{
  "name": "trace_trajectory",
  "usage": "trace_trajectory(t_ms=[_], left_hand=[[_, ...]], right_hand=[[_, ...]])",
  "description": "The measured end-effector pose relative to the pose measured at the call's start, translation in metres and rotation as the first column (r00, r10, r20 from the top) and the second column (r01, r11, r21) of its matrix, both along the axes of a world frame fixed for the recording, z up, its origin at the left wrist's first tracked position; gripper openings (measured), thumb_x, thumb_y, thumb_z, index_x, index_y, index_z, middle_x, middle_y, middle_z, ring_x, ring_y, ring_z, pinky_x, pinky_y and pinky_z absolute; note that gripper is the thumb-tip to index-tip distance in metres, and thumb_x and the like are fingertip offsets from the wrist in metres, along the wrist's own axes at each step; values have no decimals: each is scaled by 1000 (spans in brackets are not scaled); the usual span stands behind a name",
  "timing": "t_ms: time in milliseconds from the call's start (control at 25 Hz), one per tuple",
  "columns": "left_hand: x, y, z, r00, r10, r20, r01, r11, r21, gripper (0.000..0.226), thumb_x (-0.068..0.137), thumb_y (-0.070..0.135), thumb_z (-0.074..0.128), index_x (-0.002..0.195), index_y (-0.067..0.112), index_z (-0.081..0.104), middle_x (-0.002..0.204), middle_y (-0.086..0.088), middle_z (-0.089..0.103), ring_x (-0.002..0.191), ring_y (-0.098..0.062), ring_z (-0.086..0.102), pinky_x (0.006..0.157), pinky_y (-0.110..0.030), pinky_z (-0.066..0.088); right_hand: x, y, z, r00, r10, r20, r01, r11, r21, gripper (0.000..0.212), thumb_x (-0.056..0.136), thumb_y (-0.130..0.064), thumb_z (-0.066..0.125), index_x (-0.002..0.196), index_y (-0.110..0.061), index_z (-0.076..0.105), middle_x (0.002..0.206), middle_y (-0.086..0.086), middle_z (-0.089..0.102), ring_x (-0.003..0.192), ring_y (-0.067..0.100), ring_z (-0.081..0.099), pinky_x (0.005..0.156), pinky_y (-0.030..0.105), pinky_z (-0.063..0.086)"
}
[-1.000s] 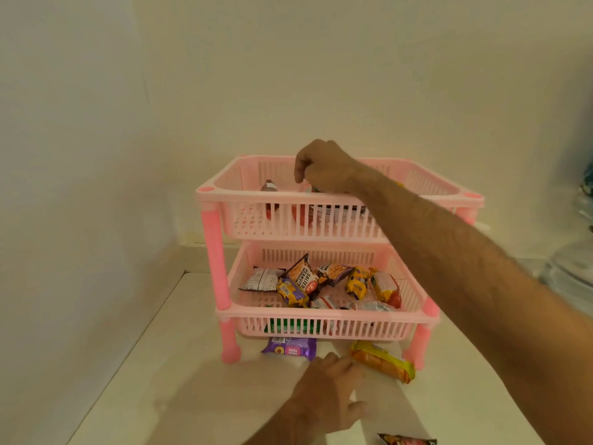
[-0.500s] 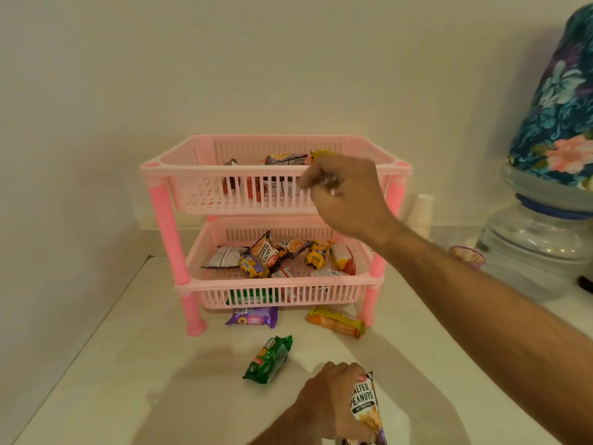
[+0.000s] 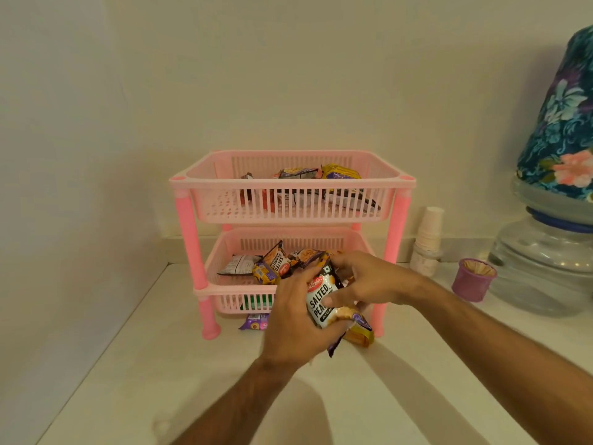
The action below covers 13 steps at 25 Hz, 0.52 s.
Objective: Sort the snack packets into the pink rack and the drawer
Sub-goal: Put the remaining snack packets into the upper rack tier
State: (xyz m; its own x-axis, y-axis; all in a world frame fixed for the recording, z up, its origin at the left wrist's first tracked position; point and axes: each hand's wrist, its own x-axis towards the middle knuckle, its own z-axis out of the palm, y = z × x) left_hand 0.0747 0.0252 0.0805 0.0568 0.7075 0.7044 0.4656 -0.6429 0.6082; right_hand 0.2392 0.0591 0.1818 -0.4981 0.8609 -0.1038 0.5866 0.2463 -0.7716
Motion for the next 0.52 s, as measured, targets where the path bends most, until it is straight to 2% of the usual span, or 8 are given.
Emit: trace_trajectory(t_ms=[80, 160, 200, 280, 360, 440, 520], left_hand=[[-10, 2, 6, 1000, -16, -22, 17, 999, 48, 99, 60, 59, 88, 142, 31, 41, 133, 26, 43, 124, -7, 46, 102, -15, 38], [-25, 9, 3, 999, -32, -24, 35, 994, 104, 100, 67, 62, 82, 147, 25, 35, 145, 14, 39, 134, -18, 42, 109, -26, 36], [-36, 13, -2, 999, -35, 2, 34, 995, 98, 93, 75, 61, 75, 149, 22, 33, 148, 8, 37, 136, -23, 41, 109, -34, 38], [-64, 23, -19, 998, 11, 66, -10, 1000, -18, 71, 88, 58, 59, 147, 26, 36, 144, 7, 43, 130, -21, 48, 99, -42, 49], [-96, 33, -46, 997, 68, 45, -54, 968, -245, 51, 92, 57, 53, 135, 31, 47, 130, 7, 56, 119, -13, 57, 89, -43, 57], [-126, 40, -80, 992, 69, -108, -107, 911, -398, 35, 93, 53, 56, 119, 30, 58, 116, 8, 66, 108, -7, 63, 88, -43, 58], [-150, 43, -108, 929, 99, -356, -263, 855, -448, 36, 92, 53, 57, 122, 33, 57, 120, 14, 62, 114, -5, 58, 98, -38, 52]], right_hand=[[-9, -2, 7, 999, -2, -51, 4, 999, 43, 40, 77, -11, 84, 112, -20, 66, 100, -2, 75, 89, 15, 74, 67, 30, 60], [-18, -3, 20, 997, -53, -55, 60, 989, 132, 45, 73, -11, 86, 112, -20, 66, 103, -2, 75, 93, 16, 73, 78, 37, 62], [-21, -2, 30, 996, -84, -41, 90, 980, 177, 48, 71, -13, 87, 113, -21, 65, 104, -3, 74, 95, 17, 72, 81, 39, 62], [-27, 0, 55, 990, -124, -72, 138, 960, 244, 50, 71, -13, 87, 114, -23, 63, 105, -4, 73, 93, 17, 73, 76, 38, 63], [-33, 3, 85, 957, -125, -262, 196, 944, 264, 44, 70, -6, 86, 104, -22, 64, 98, -3, 75, 83, 19, 75, 64, 36, 62], [-44, 12, 114, 883, -93, -461, 243, 929, 278, 38, 69, 0, 85, 93, -19, 63, 92, -1, 75, 79, 20, 76, 57, 33, 60], [-62, 25, 139, 821, -44, -569, 293, 888, 354, 37, 68, 1, 84, 88, -18, 61, 94, 2, 74, 82, 19, 76, 59, 35, 61]])
